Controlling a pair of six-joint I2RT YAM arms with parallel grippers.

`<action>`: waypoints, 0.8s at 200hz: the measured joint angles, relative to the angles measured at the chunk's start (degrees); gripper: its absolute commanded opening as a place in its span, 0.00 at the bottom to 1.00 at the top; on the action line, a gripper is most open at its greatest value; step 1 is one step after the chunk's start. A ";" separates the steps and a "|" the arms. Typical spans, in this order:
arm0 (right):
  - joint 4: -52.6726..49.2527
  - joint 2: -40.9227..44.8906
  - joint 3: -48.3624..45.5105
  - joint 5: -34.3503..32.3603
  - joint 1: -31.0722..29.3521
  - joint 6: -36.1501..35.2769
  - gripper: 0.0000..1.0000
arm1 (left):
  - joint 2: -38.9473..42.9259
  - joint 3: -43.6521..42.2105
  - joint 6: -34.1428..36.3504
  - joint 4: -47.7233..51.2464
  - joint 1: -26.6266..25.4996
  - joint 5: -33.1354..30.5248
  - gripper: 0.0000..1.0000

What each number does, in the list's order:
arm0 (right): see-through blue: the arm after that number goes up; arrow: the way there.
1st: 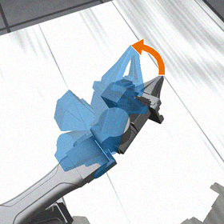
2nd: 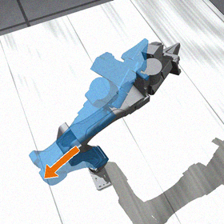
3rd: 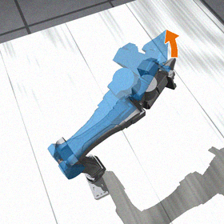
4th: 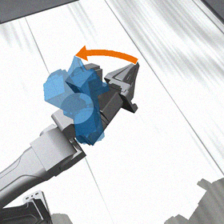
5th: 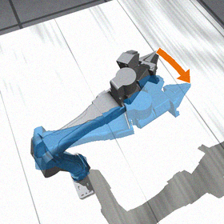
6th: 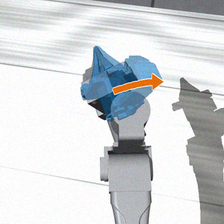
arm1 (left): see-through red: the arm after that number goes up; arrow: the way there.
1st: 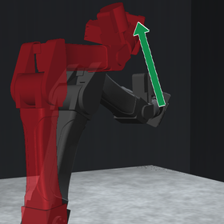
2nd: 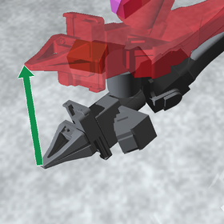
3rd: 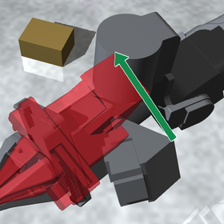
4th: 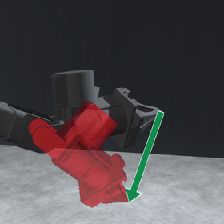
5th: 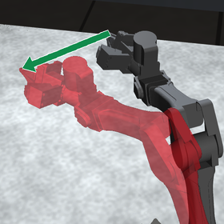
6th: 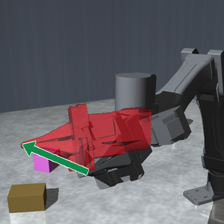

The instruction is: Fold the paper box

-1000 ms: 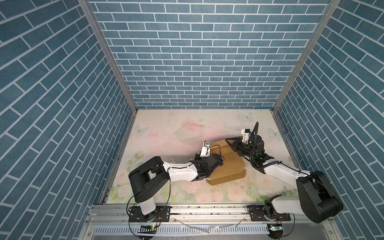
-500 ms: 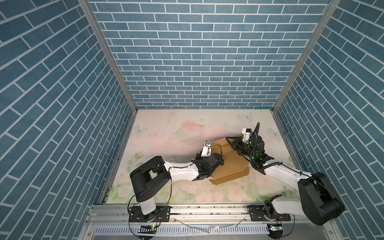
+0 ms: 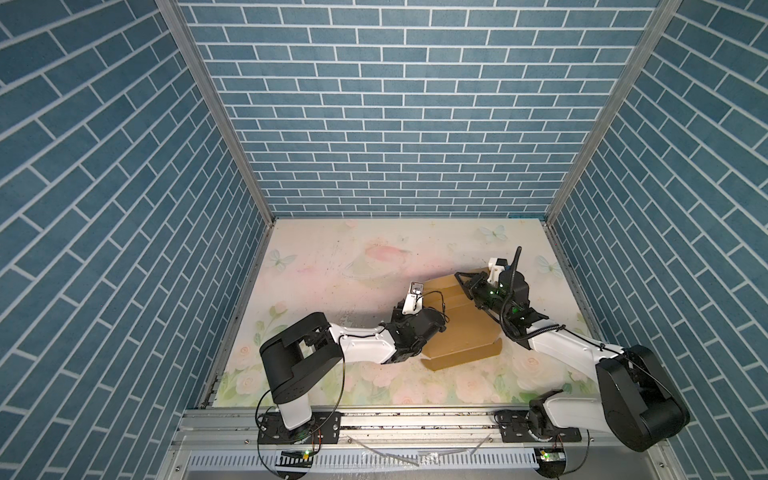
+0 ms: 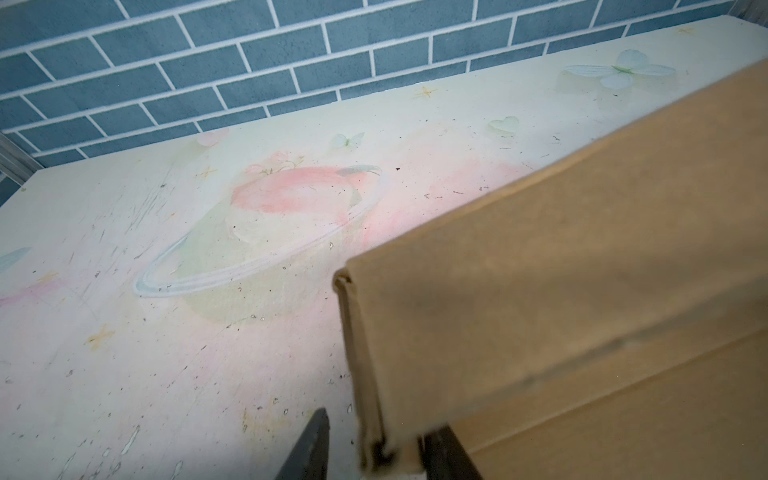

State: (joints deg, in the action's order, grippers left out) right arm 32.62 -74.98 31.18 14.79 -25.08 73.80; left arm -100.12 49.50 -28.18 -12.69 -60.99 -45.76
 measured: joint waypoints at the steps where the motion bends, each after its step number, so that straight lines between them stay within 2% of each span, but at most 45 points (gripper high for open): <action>1: 0.02 0.00 -0.04 -0.02 0.00 0.02 0.01 | -0.02 -0.02 0.04 -0.04 0.00 0.02 0.41; 78: 2.23 -0.09 -1.16 -1.20 0.11 1.95 0.00 | 0.31 -1.22 1.18 -4.00 0.00 2.43 0.51; 160: 2.78 -0.35 -1.60 -3.04 0.22 3.98 0.00 | 7.21 -7.74 0.87 -7.74 0.00 5.11 0.59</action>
State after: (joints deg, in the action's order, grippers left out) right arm 35.40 -75.33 29.58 11.75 -24.86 77.78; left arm -92.90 41.76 -27.31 -20.43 -60.99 -40.64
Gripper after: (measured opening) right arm 0.056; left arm 0.589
